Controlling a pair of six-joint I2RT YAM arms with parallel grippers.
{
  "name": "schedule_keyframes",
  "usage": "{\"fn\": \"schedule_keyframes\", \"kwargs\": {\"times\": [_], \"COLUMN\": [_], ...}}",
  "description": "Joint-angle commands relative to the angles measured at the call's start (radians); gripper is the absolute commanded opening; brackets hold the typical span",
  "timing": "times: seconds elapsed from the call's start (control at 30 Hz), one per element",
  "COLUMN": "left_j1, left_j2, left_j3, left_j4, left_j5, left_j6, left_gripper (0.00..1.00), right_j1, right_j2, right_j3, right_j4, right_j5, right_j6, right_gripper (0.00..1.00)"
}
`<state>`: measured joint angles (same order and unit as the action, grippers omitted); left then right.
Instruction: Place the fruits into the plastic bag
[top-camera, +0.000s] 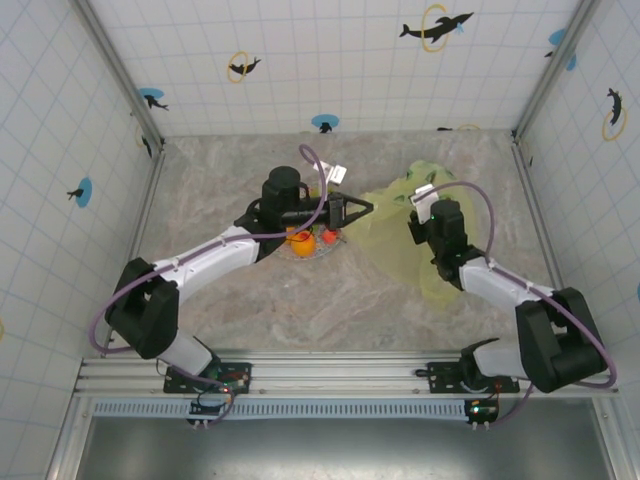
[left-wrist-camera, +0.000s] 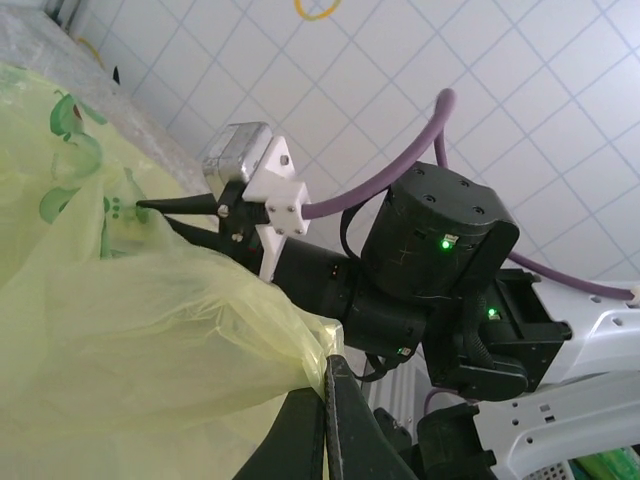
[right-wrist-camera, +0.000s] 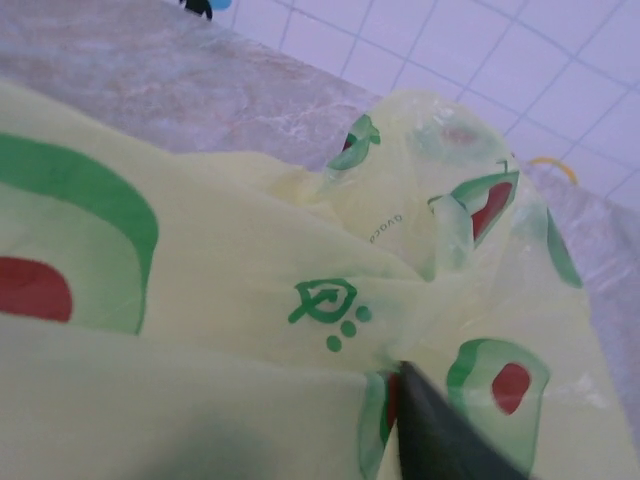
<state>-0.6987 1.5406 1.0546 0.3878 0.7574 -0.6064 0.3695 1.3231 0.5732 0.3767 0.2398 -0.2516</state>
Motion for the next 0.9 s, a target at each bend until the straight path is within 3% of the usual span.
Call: {"fn": "schedule_keyframes", "kwargs": {"times": [0.0,0.03,0.07,0.23,0.33,0.43,0.57,0.7,0.87], "left_j1": [0.023,0.037,0.05,0.102,0.103,0.103,0.103,0.077,-0.139], "left_j2": [0.012,0.013,0.017,0.089,0.068,-0.05,-0.232,-0.359,-0.39], "left_j3": [0.04,0.044,0.048,0.125,0.142,0.033,-0.197,-0.454,-0.606], "left_j4": [-0.029,-0.04,-0.051,-0.174,-0.249,-0.215,-0.166,-0.066,0.021], "left_j5": [-0.037,-0.087,-0.14,-0.428,-0.516,-0.597,-0.646,-0.576,-0.651], "left_j6": [0.008,0.008,0.002,0.026,0.09,0.099,0.087,0.009,0.027], "left_gripper": [0.0,0.01,0.08,0.6,0.79,0.97,0.98,0.98,0.98], "right_j1": [0.003,0.001,-0.005,-0.104,-0.164,-0.195,-0.215,-0.22,-0.236], "right_j2": [0.025,0.022,0.019,0.037,0.042,0.046,0.067,0.062,0.043], "right_j3": [0.078,0.107,0.131,0.266,0.306,0.307,0.281,0.226,0.195], "right_j4": [-0.035,-0.1,-0.154,-0.472,-0.55,-0.551,-0.488,-0.359,-0.239], "right_j5": [0.028,0.015,-0.004,-0.241,-0.347,-0.419,-0.535,-0.58,-0.565], "right_j6": [0.003,0.033,0.067,0.351,0.5,0.632,0.782,0.927,1.083], "right_gripper": [0.03,0.0,0.0,0.0,0.0,0.0,0.0,0.0,0.0]}}
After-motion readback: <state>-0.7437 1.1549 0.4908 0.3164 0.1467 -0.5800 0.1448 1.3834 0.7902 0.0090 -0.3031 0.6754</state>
